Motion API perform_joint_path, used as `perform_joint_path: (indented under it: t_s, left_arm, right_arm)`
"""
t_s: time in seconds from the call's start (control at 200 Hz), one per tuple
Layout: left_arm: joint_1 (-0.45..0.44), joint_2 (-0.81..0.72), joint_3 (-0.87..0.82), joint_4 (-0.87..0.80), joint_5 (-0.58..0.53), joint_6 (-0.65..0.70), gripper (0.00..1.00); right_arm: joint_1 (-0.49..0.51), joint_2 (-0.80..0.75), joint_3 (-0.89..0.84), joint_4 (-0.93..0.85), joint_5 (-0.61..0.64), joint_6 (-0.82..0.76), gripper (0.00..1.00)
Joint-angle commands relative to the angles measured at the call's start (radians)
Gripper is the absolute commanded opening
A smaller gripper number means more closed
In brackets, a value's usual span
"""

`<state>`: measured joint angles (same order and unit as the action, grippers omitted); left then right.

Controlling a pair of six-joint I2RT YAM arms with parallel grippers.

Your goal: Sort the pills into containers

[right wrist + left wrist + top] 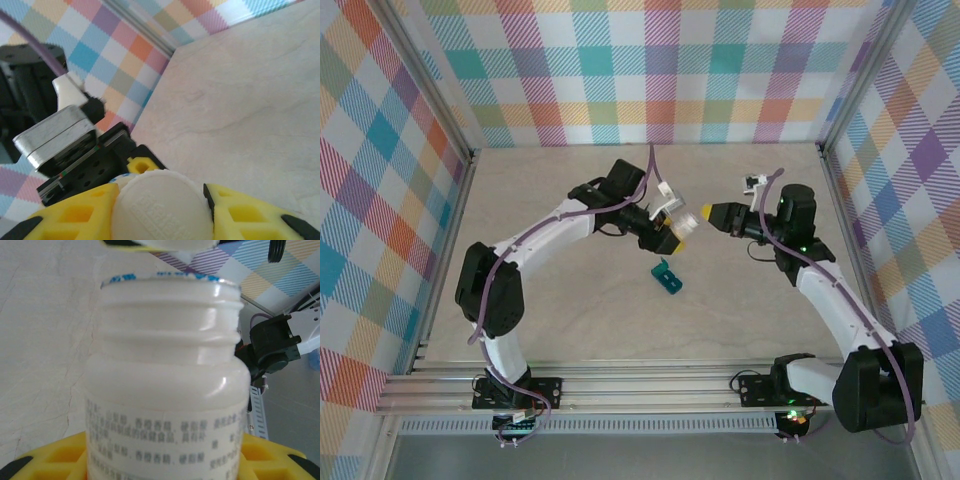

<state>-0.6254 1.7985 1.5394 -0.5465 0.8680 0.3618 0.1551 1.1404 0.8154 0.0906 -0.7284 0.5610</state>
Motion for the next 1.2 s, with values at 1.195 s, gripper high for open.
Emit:
perform_joint_path:
  t_s: [1.195]
  left_arm:
    - [0.01, -0.308, -0.234, 0.353, -0.367, -0.233, 0.0]
  right_arm:
    - [0.239, 0.22, -0.193, -0.453, 1.065, 0.158, 0.44]
